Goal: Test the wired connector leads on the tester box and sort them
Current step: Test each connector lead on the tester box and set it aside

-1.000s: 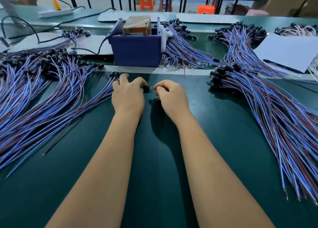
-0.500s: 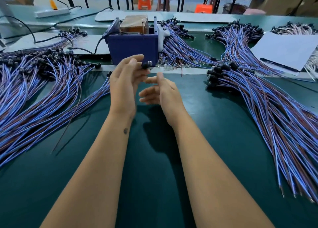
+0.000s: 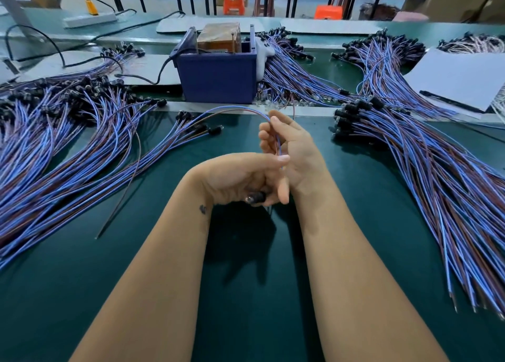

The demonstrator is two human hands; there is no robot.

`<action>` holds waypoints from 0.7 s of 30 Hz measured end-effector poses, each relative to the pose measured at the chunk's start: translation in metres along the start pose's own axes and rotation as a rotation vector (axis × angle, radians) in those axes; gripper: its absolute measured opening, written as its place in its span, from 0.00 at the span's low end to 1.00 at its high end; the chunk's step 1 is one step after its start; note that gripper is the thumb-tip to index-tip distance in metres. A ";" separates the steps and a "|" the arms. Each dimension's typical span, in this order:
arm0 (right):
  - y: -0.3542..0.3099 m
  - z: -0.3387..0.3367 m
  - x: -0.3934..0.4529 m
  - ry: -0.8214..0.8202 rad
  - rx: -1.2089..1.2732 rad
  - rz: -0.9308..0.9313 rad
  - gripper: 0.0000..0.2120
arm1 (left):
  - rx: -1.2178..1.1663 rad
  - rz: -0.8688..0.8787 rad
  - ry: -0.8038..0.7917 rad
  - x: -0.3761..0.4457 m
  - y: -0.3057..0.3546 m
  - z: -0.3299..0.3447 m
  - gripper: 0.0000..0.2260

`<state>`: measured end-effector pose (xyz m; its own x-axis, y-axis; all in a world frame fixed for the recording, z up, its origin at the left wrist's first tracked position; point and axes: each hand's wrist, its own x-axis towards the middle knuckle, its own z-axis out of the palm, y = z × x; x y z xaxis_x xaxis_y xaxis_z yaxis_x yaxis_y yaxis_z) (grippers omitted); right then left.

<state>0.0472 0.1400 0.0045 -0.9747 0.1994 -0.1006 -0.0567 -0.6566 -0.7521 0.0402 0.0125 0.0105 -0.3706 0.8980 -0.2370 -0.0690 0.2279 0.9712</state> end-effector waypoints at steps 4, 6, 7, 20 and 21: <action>0.000 -0.001 -0.002 -0.088 0.097 0.026 0.06 | -0.086 0.040 -0.045 -0.006 -0.003 -0.008 0.24; -0.003 -0.001 -0.004 -0.156 0.220 0.031 0.09 | -0.171 0.089 0.105 -0.009 -0.004 -0.017 0.23; -0.005 -0.002 -0.005 -0.187 0.285 0.032 0.11 | -0.233 0.104 0.226 -0.009 -0.005 -0.021 0.23; 0.018 0.014 -0.006 -0.115 -0.603 -0.134 0.04 | -0.245 0.274 0.952 0.005 -0.007 -0.018 0.10; 0.018 0.014 -0.007 -0.114 -0.622 -0.134 0.04 | -0.254 0.294 0.968 0.005 -0.006 -0.017 0.08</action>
<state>0.0496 0.1165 0.0008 -0.9866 0.1498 0.0646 -0.0772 -0.0804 -0.9938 0.0230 0.0092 0.0035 -0.9807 0.1943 0.0200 -0.0070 -0.1373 0.9905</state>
